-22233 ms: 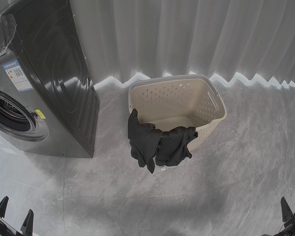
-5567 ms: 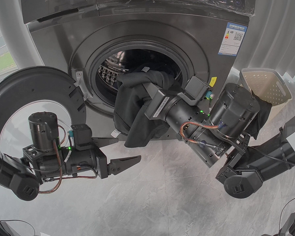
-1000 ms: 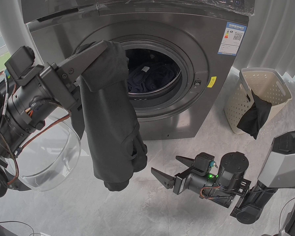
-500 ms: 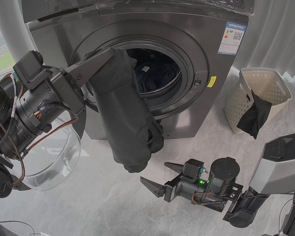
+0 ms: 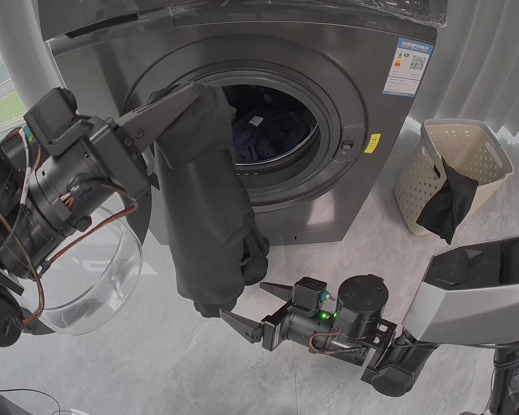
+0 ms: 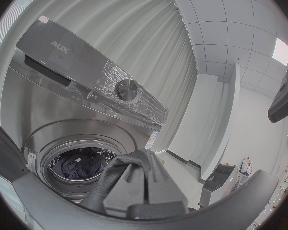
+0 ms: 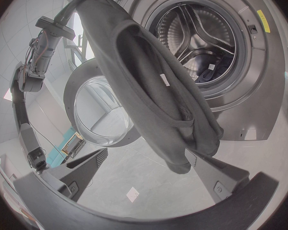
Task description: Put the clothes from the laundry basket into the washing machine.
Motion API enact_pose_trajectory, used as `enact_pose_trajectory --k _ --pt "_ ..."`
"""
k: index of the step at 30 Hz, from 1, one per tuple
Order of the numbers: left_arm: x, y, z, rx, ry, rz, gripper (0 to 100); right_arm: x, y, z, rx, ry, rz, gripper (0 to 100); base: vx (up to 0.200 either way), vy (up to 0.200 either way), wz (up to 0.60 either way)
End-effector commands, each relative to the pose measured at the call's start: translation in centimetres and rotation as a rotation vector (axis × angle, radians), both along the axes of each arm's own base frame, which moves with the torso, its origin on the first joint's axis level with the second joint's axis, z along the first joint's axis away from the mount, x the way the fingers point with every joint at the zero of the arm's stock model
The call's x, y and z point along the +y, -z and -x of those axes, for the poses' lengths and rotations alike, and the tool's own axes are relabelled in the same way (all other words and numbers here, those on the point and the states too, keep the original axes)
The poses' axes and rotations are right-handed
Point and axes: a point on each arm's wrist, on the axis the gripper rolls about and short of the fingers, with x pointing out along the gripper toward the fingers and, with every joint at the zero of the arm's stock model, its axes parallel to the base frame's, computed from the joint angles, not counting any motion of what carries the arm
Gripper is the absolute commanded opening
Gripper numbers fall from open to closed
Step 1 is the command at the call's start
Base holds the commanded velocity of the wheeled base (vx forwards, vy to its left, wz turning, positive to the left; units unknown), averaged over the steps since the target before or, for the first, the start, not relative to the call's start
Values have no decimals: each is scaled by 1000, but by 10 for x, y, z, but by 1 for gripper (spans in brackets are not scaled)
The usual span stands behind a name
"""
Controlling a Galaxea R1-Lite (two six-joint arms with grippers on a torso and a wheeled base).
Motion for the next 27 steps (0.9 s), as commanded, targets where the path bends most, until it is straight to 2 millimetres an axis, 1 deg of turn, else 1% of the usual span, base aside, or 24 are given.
enact_pose_trajectory --k 1,2,3,5,6,7,10,15,16,17,21,22,23,27 --pt "1 -3 2 -9 2 7 0 8 16 -14 4 2 3 100 0 0 0" --pt "1 -3 2 -9 2 7 0 8 16 -16 2 2 0 100 0 0 0" --pt "1 -3 2 -10 2 7 0 8 20 -23 -1 11 -1 100 0 0 0" --pt "1 -3 2 -10 2 7 0 8 20 -24 -1 10 -1 100 0 0 0" --pt "1 -3 2 -13 2 9 0 10 28 -34 -4 20 -3 100 0 0 0" --pt "1 -4 2 -14 4 10 0 10 30 -38 -7 27 -6 100 0 0 0" --pt "1 -3 3 -14 2 10 0 16 31 -49 -37 35 -21 100 0 0 0" --pt "1 -3 3 -14 4 10 0 18 39 -65 -59 56 -29 100 0 0 0" --pt "1 -3 3 -14 4 10 0 18 39 -65 -59 56 -29 100 0 0 0" --pt "1 -4 3 -15 4 11 0 18 41 -71 -63 67 -30 100 0 0 0" --pt "1 -4 3 -17 4 12 0 20 38 -78 -85 75 -43 100 0 0 0" --pt "1 -4 3 -17 4 12 0 23 36 -82 -107 75 -56 100 0 0 0" --pt "1 -4 3 -16 4 13 0 25 36 -83 -115 75 -61 0 0 0 0" --pt "2 -4 2 -14 -3 12 0 27 34 -85 -144 74 -64 0 0 0 0"
